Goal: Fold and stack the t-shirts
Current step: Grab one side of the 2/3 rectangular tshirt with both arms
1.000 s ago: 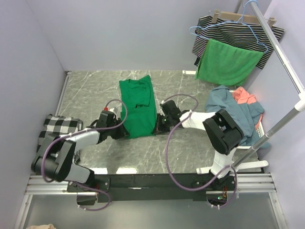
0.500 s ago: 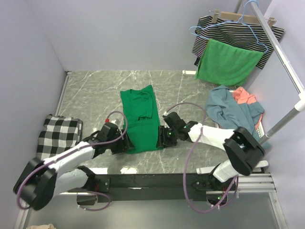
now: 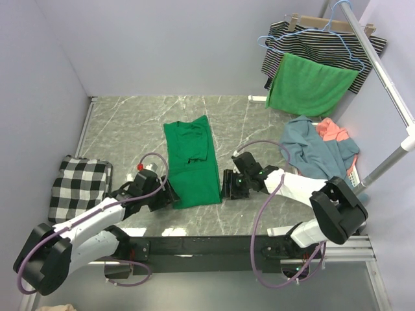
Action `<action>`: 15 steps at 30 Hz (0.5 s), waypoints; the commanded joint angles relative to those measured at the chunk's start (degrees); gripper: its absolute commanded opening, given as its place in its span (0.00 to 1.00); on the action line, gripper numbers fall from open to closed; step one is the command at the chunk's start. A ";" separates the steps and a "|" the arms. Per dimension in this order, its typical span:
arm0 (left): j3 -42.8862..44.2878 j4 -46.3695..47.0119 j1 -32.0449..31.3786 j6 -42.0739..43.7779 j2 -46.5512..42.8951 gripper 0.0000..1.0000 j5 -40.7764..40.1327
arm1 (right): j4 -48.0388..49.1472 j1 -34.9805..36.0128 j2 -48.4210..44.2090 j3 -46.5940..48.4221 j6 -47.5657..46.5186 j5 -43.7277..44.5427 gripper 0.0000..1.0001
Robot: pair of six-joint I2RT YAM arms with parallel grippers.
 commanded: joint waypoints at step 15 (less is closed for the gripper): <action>-8.67 10.90 -1.48 -2.91 5.60 0.42 3.91 | 14.65 -0.45 9.80 -3.34 2.28 -11.91 0.46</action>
